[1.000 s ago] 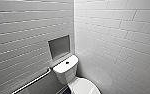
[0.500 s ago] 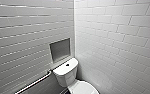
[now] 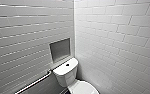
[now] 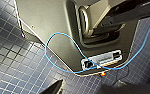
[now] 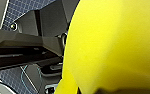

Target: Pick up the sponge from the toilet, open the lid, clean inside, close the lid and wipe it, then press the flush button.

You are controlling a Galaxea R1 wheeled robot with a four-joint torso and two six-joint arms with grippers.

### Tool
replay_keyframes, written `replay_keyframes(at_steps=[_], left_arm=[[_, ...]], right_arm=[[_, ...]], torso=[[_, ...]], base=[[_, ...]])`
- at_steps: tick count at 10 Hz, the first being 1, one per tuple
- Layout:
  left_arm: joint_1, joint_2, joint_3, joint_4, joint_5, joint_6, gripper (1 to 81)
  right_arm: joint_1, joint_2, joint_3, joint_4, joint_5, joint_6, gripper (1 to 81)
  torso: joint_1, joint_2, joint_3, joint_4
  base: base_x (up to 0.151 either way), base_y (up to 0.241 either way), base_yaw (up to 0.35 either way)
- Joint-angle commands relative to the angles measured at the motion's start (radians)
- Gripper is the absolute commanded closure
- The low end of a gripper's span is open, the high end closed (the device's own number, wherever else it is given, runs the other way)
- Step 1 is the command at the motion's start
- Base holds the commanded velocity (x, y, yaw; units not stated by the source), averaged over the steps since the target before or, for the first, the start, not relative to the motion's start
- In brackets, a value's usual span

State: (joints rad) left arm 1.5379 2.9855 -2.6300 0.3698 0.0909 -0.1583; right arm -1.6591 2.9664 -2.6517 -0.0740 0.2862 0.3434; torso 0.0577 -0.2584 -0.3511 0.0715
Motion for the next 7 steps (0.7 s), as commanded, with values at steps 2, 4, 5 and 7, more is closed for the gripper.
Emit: replay_keyframes(at_steps=[2,4,5,7], left_arm=[[-0.041,0.007,-0.002,-0.009,0.056,-0.006,1.0],[-0.057,0.014,-0.002,-0.011,0.056,-0.007,1.0],[-0.057,0.017,-0.002,-0.012,0.055,-0.007,1.0],[-0.057,0.023,-0.002,-0.012,0.047,-0.009,1.0]], right_arm=[[0.049,-0.001,0.0,-0.004,-0.28,0.011,81.1],[0.048,0.01,0.0,-0.01,-0.288,-0.001,81.1],[0.052,0.012,-0.009,-0.012,-0.286,-0.001,81.1],[0.066,0.01,-0.025,-0.012,-0.286,-0.001,81.1]], torso=[[0.0,0.0,0.0,0.0],[0.0,0.0,0.0,0.0],[0.0,0.0,0.0,0.0],[0.0,0.0,0.0,0.0]], base=[[0.0,0.0,0.0],[0.0,0.0,0.0],[0.0,0.0,0.0],[0.0,0.0,0.0]])
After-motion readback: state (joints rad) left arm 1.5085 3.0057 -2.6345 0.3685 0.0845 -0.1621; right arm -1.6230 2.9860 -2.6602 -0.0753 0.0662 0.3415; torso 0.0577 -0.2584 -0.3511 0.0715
